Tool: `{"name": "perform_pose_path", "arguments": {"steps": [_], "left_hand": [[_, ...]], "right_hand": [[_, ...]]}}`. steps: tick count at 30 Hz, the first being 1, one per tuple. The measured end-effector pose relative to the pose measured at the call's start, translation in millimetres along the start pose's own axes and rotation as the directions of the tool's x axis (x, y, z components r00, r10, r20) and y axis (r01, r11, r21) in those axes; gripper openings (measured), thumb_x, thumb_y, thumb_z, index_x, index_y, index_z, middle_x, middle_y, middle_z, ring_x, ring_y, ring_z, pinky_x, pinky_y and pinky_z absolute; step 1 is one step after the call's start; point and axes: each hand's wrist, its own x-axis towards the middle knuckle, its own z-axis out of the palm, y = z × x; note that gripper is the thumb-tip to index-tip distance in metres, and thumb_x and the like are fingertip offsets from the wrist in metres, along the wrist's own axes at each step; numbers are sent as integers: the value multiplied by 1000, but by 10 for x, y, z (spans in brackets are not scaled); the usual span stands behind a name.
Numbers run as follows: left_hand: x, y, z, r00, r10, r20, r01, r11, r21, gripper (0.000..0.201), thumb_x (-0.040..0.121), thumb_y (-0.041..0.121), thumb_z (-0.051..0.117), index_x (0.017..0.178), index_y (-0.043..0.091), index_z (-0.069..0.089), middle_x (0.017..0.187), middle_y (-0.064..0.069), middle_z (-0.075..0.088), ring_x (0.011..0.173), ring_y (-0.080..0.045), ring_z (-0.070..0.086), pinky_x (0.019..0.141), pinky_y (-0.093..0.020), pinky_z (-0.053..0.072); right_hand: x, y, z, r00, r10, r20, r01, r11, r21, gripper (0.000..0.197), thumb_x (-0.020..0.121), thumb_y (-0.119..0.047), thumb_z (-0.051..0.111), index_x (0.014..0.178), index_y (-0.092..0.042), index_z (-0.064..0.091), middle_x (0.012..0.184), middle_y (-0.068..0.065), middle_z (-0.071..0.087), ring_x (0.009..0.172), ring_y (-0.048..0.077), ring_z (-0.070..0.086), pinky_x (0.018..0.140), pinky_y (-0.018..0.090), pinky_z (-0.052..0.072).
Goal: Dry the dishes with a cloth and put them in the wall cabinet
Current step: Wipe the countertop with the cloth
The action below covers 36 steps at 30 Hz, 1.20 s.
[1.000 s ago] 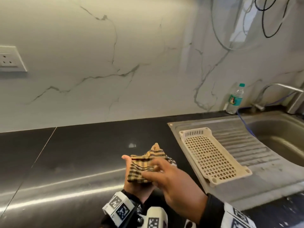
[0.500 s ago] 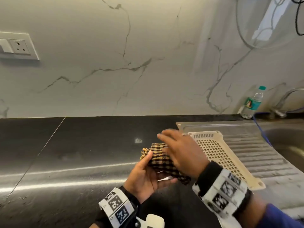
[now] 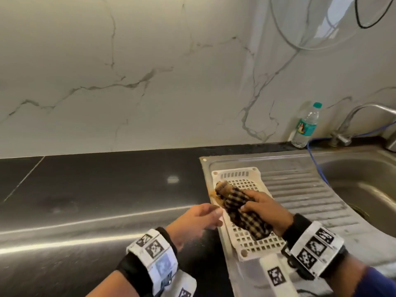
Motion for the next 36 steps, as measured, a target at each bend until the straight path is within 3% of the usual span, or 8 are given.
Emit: {"name": "perform_pose_path", "arguments": {"steps": [4,6,8,10,14,21,25,36], "left_hand": [[53,-97,250,992,127,3,-121,934,337,59,89,32,59,140,24,30,132,18,40,121,0,41,86,5,29],[52,-120,369,991,116,60,-130,884,448,67,89,31,59,144,24,22,139,14,36,124,0,35,92,-1,26],[65,-162,459,992,50,114,-106,817,566,76,89,36,59,147,19,14,151,5,25,136,-9,27,108,-16,22],[64,-178,528,989,-67,132,-45,714,699,81,90,43,55,149,17,6,157,-1,10,143,-16,13,116,-29,14],[-23,-175,569,980,-164,109,24,645,764,77,90,48,50,150,22,7,158,-2,1,145,-19,-1,118,-35,9],[-449,-235,420,974,-222,51,109,647,754,69,92,48,46,149,25,14,158,-3,2,145,-19,-4,117,-37,9],[-540,-261,331,980,-189,62,63,588,806,68,91,48,47,148,25,17,158,-3,5,145,-21,-2,118,-40,11],[41,-383,729,927,-53,370,-367,54,928,88,88,61,41,149,16,-4,157,-3,-10,144,-19,-12,113,-46,-9]], "right_hand": [[21,374,-252,960,-224,170,279,683,-675,43,75,-13,56,118,-14,57,113,4,59,107,22,55,94,16,39],[5,622,-216,938,-212,274,336,365,-868,55,66,-25,76,118,-23,60,119,0,63,113,22,58,93,42,46],[-110,726,-151,944,-32,330,329,212,-920,61,88,-53,47,141,-24,37,148,0,37,138,20,31,109,49,25],[-234,928,-164,926,143,351,289,332,-898,98,65,-76,-4,149,-28,5,158,-1,-2,145,18,-3,116,38,2],[-264,1047,-59,918,211,335,253,341,-906,118,45,-84,-16,148,-26,-11,156,3,-19,144,24,-14,115,43,-5],[-238,835,-90,968,127,217,126,502,-855,85,77,-76,3,147,-32,20,155,-1,19,140,18,21,113,32,18],[-167,786,-92,978,128,163,87,459,-884,58,93,-10,44,144,-32,28,154,-1,19,138,19,27,114,28,21],[-263,515,228,986,169,-12,-70,343,-937,40,93,-29,46,133,-24,42,136,12,37,116,31,48,96,37,39]]}}
